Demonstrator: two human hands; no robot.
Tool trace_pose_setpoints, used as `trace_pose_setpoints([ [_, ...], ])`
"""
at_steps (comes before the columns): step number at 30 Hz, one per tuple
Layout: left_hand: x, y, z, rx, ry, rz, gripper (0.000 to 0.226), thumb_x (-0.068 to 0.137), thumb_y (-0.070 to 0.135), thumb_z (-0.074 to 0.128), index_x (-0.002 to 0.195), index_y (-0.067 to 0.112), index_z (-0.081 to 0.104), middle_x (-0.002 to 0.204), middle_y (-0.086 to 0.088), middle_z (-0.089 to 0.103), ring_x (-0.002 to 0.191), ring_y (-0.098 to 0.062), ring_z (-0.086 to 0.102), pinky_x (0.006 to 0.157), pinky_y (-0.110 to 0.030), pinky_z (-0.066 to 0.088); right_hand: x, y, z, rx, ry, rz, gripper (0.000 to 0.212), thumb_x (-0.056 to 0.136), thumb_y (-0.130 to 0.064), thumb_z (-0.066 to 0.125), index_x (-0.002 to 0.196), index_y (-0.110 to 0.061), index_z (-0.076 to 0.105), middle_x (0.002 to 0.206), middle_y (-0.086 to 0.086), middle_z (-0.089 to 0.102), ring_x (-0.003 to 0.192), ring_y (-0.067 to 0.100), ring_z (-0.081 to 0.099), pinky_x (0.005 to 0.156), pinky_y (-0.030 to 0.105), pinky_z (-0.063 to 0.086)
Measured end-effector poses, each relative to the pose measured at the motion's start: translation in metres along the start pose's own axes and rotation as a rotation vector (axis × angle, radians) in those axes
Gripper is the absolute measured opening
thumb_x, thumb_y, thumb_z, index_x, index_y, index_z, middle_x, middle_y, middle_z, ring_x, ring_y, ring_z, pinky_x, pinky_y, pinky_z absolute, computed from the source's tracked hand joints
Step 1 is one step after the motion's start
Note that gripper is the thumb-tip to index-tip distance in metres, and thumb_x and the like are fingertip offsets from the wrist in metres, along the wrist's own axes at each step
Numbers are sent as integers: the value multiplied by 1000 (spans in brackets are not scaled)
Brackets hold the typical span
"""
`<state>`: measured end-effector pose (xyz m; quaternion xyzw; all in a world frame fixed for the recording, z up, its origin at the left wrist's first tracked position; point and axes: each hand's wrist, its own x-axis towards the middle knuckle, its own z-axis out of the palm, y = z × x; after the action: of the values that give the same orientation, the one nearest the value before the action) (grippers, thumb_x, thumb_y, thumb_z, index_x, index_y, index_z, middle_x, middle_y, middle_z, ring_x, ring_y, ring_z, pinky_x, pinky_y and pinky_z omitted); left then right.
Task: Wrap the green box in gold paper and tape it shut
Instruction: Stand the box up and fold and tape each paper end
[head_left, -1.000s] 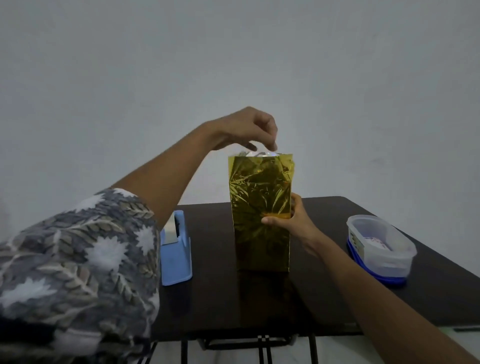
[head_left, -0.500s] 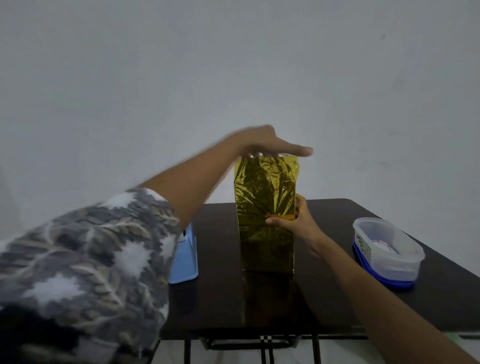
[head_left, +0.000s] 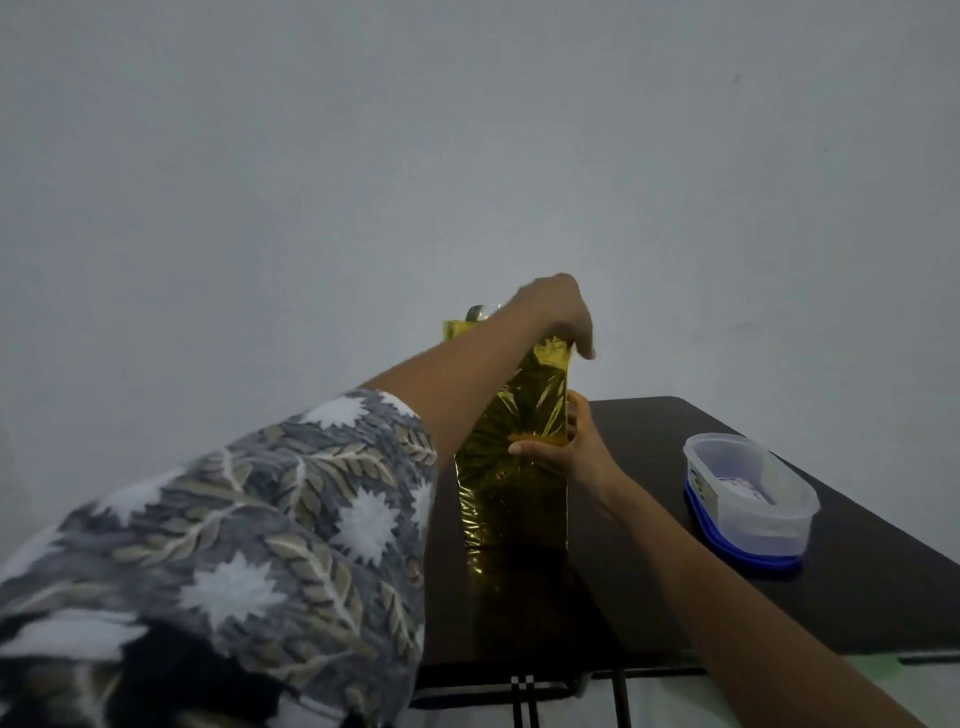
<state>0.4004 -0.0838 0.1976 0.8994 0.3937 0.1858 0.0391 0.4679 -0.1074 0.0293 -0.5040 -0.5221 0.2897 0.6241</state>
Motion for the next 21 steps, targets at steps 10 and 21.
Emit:
trace_pose_setpoints([
  [10, -18, -68, -64, -220, -245, 207, 51, 77, 49, 62, 118, 17, 57, 116, -1, 60, 107, -16, 56, 90, -38, 49, 6, 9, -3, -37, 16, 18, 101, 66, -20, 83, 144, -22, 18, 148, 10, 28, 135, 28, 31, 98, 32, 38],
  [21, -12, -103, -74, -201, 164, 279, 45, 81, 51, 61, 89, 7, 70, 73, -5, 60, 67, -10, 53, 63, -25, 37, 7, 7, -2, -74, 47, 24, 101, 67, -22, 82, 145, -22, 18, 148, 9, 28, 135, 26, 30, 97, 29, 34],
])
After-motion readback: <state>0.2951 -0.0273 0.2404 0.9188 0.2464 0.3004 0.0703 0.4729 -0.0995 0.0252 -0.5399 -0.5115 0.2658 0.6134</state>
